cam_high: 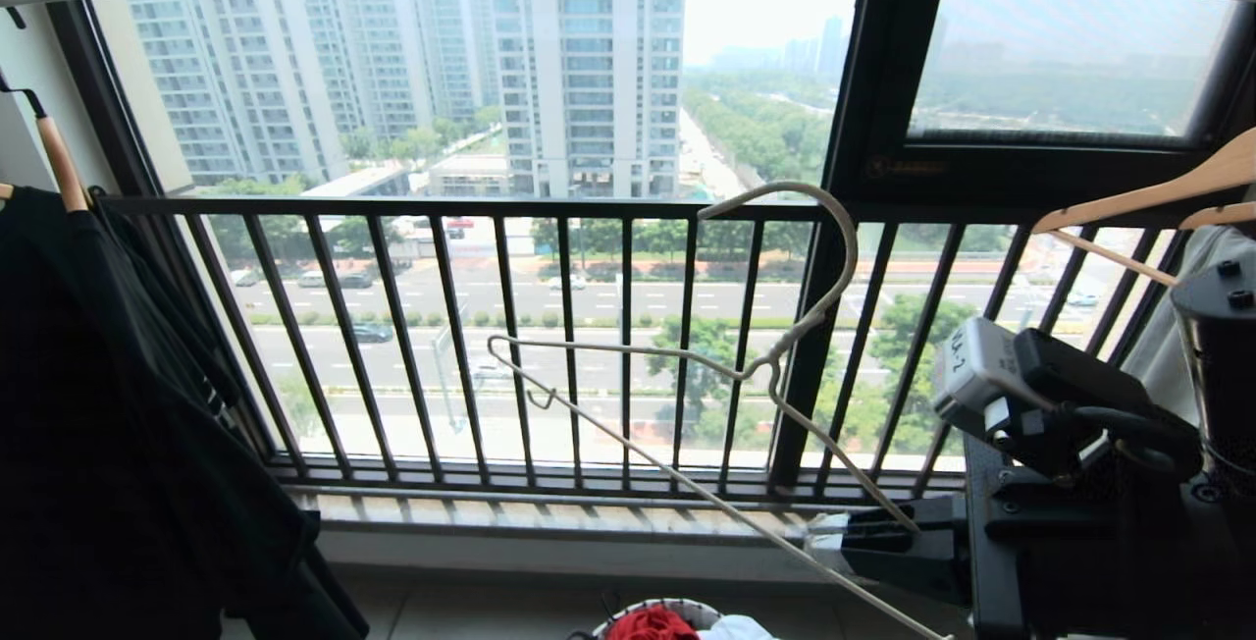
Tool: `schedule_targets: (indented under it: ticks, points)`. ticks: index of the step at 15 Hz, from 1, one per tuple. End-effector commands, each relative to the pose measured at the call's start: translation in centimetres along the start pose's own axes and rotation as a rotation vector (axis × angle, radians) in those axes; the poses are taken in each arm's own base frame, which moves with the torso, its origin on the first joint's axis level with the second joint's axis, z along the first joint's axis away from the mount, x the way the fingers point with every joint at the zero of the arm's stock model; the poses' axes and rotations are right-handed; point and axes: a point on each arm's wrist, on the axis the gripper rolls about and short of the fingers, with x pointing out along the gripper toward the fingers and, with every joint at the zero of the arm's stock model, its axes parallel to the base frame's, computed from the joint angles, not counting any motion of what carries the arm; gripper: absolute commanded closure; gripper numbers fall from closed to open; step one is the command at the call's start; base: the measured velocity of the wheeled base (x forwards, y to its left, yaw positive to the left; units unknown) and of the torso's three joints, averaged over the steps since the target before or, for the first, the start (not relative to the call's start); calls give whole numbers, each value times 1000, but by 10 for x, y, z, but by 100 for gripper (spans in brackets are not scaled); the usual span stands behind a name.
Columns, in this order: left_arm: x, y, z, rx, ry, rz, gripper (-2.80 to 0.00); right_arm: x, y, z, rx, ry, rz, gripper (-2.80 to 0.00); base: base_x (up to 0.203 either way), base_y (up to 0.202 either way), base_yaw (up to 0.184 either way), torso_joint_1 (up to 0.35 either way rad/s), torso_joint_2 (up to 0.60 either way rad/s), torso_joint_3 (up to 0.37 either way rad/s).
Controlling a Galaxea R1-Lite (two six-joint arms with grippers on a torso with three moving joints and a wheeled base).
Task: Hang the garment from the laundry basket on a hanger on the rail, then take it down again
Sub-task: Pick up clothes from the basket
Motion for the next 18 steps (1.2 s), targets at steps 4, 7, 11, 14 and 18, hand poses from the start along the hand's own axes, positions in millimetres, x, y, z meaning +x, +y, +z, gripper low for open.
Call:
schedule_targets:
  ticks: [4,7,11,14,18]
  points:
    - [0,0,0,0,2,1,0,3,-4,3,-8,-5,-14,0,0,0,0,0,0,0]
    - [0,0,0,-1,0,1,0,5,-9,1,4,8,-31,0,0,0,0,0,0,0]
    - [0,0,0,0,2,1,0,1,-12,0,8,3,-50,0,0,0,0,-64,140,76]
    - [0,0,0,-1,0,1,0,-5,-11,1,-6,-17,-53,0,0,0,0,-139,315,171]
    - [0,0,0,0,2,1,0,-10,-13,2,-11,-30,-71,0,0,0,0,-148,330,174]
